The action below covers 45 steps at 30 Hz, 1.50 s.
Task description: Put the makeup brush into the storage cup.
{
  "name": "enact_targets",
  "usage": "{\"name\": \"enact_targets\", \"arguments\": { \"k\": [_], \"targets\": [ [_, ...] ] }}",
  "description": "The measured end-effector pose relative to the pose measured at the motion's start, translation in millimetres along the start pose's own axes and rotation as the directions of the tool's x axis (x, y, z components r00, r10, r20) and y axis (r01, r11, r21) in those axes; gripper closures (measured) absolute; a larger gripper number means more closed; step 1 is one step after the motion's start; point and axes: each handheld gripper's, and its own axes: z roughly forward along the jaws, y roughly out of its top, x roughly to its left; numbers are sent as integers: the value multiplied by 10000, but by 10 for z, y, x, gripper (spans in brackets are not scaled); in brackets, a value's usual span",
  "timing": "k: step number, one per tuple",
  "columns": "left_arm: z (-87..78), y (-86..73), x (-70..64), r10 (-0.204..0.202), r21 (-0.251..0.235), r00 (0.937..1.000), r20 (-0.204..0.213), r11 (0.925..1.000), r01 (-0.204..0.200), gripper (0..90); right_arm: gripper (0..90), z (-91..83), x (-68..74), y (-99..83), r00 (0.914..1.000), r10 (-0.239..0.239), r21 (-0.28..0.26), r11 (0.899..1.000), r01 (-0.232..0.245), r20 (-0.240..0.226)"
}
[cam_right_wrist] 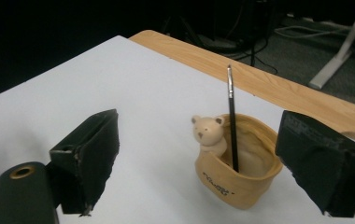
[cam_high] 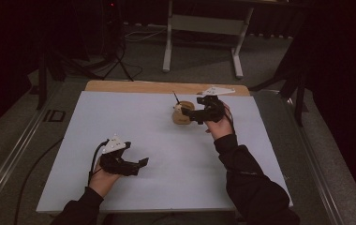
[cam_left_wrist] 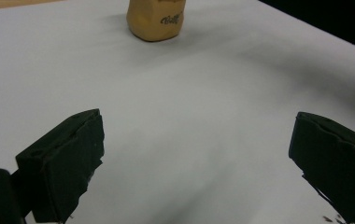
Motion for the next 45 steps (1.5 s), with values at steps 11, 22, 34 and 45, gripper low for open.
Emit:
{"name": "enact_targets", "arguments": {
  "k": [11, 22, 34, 45],
  "targets": [
    [-29, 22, -24, 180, -85, 9998, 18, 9998, -180, 36, 149, -174, 85, -139, 9989, -402, -944, 9948, 378, -240],
    [-32, 48, -58, 322, -47, 9993, 194, 9995, -321, 24, 135, -407, 98, -246, 9955, -321, -775, 9967, 252, -893],
    [-110, 47, -50, 225, -259, 9987, 458, 9994, -214, 24, 136, -665, 209, -472, 9889, -651, -770, 9955, 552, -1333],
    [-160, 23, -58, 422, -245, 9965, 719, 9989, -405, 25, 132, -798, 266, -731, 9882, -715, -835, 9947, 606, -1354]
  ]
}}
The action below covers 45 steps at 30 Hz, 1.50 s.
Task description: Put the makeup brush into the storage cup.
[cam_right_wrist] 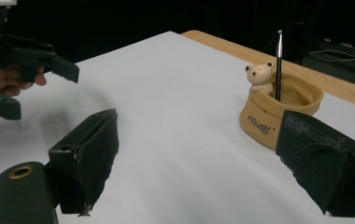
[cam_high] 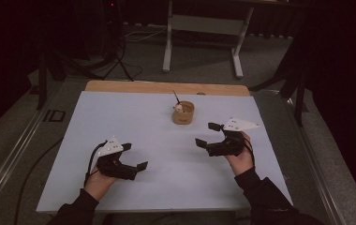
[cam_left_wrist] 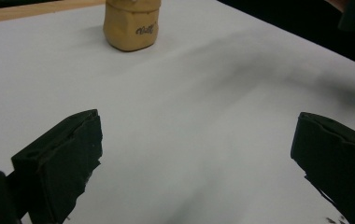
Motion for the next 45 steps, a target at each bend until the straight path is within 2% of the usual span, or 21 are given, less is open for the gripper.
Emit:
{"name": "enact_targets", "arguments": {
  "k": [5, 8, 13, 22, 28, 31, 34, 39, 43, 45],
  "targets": [
    [-41, -12, 5, 17, -66, 10000, 89, 10000, -16, 25, 133, -56, 36, -58, 9998, 76, 25, 10000, -76, -203],
    [-95, -30, 20, 22, -103, 10000, 58, 9999, -22, 26, 133, -90, 83, -119, 9998, -126, 125, 9998, 129, -180],
    [-173, -70, 40, -8, -98, 9999, 150, 10000, 10, 26, 134, -135, 97, -178, 9988, -19, 245, 9997, 32, -498],
    [-280, -156, 54, -20, -62, 9998, 203, 10000, 21, 26, 140, -309, 120, -282, 9987, -10, 127, 9999, 16, -513],
    [-343, -214, 53, -29, -142, 9996, 280, 9999, 33, 26, 139, -402, 109, -345, 9991, -91, 201, 9997, 99, -424],
    [-378, -248, 70, -149, -275, 9993, 335, 9995, 158, 25, 138, -480, 86, -402, 9978, -72, 191, 9998, 85, -665],
    [-424, -276, 82, -47, -440, 9995, 327, 9990, 62, 25, 139, -516, 85, -438, 9982, -156, 235, 9996, 170, -578],
    [-485, -316, 97, 134, -633, 9994, 333, 9979, -112, 25, 138, -560, 65, -527, 9931, -254, 387, 9988, 300, -1148],
    [-523, -352, 108, 258, -579, 9990, 376, 9980, -236, 26, 138, -601, 34, -641, 9923, -299, 595, 9975, 373, -1202],
    [-530, -364, 116, 246, -614, 9989, 403, 9979, -221, 25, 138, -630, 17, -667, 9928, -246, 511, 9982, 308, -1173]
  ]
}}
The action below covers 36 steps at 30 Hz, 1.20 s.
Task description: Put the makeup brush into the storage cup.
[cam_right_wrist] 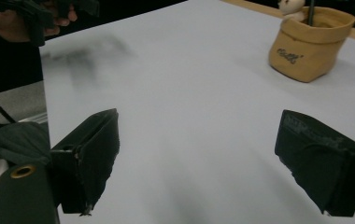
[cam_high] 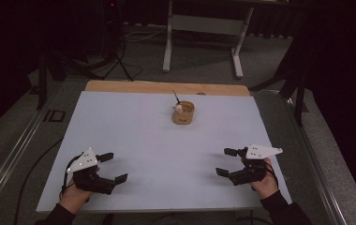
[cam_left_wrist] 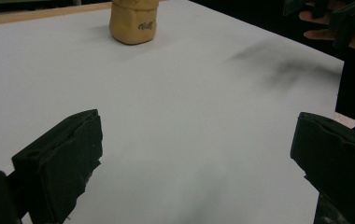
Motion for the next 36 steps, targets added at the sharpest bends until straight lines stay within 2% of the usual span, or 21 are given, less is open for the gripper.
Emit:
{"name": "enact_targets", "arguments": {
  "k": [4, 9, 10, 15, 19, 24, 28, 36],
  "targets": [
    [-30, -54, 41, -284, -25, 9995, -148, 9996, 284, 26, 138, -35, -13, -30, 9999, -67, -79, 9999, 68, 107],
    [-47, -79, 59, -252, -1, 9993, -271, 9997, 252, 26, 138, -65, -21, -67, 9998, -125, -36, 9999, 126, 127],
    [-46, -103, 81, -344, 69, 9988, -342, 9994, 346, 26, 138, -70, -27, -81, 9998, -108, -27, 9999, 109, 166],
    [-29, -135, 116, -450, 73, 9961, -764, 9989, 457, 33, 137, -81, -90, -161, 9989, 323, 115, 9994, -327, 332],
    [-8, -167, 137, -588, 108, 9956, -730, 9982, 597, 33, 138, -89, -113, -195, 9982, 510, 15, 9987, -511, 300],
    [0, -186, 154, -752, 196, 9946, -714, 9969, 768, 33, 138, -67, -118, -220, 9984, 490, 149, 9987, -494, 279],
    [8, -186, 145, -725, 299, 9945, -755, 9967, 749, 33, 138, -79, -120, -213, 9980, 586, 48, 9983, -587, 229],
    [12, -187, 148, -725, 357, 9946, -745, 9965, 753, 33, 138, -61, -131, -230, 9972, 712, 201, 9972, -717, 226]
  ]
}}
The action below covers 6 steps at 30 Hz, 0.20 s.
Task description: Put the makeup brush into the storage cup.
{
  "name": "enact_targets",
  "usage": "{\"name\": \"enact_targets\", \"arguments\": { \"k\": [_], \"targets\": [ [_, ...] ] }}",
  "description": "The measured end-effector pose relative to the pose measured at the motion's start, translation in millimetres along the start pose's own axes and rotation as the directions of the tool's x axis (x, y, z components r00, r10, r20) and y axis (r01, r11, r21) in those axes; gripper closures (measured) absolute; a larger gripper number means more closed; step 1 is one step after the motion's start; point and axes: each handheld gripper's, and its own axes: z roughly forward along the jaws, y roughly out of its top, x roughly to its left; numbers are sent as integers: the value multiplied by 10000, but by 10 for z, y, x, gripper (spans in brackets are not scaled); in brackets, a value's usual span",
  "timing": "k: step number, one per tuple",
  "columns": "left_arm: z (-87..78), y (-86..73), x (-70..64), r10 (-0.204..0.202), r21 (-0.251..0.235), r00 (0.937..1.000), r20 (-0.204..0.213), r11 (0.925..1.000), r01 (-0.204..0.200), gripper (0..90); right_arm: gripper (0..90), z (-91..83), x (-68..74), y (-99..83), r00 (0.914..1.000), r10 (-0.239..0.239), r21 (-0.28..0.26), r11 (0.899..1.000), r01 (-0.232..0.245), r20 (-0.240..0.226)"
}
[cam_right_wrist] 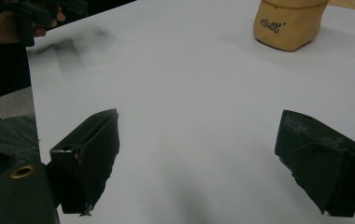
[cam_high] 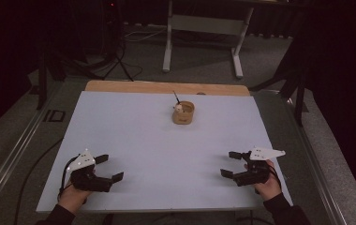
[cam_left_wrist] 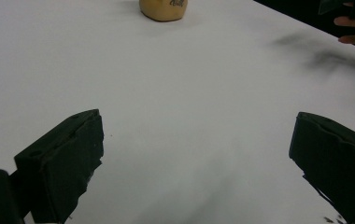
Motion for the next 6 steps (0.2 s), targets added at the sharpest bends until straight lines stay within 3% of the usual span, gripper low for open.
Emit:
{"name": "enact_targets", "arguments": {
  "k": [6],
  "targets": [
    [8, -2, 1, -72, 48, 10000, 24, 10000, 72, 33, 138, -1, -5, -1, 10000, 62, -4, 10000, -62, -4]
  ]
}}
